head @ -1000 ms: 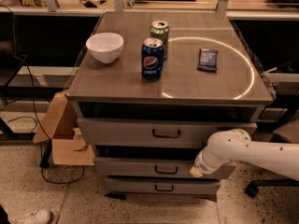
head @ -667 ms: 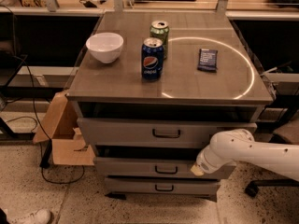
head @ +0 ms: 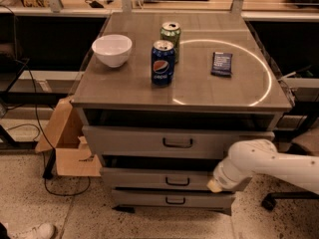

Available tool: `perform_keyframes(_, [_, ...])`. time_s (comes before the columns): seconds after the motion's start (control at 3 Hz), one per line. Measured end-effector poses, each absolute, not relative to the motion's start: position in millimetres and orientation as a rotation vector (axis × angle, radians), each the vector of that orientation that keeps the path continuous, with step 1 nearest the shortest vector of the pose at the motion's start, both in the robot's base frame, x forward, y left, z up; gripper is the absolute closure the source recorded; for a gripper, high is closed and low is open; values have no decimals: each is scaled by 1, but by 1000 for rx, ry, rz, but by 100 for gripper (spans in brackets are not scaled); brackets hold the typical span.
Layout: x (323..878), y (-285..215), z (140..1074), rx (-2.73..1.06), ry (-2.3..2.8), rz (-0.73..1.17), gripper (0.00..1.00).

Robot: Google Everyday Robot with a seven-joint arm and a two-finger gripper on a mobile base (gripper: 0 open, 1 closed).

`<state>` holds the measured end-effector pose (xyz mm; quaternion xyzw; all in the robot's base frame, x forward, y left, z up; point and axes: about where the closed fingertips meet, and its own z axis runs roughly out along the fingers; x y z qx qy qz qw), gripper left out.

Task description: Close middle drawer

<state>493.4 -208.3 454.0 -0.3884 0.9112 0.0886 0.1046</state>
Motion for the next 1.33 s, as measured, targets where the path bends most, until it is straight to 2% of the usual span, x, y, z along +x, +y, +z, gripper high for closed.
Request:
perform_keyframes(0.67, [409,-273,487,-971,2886,285,100])
perform_keyframes(1.33, [418,-265,459,-972,2902,281,100])
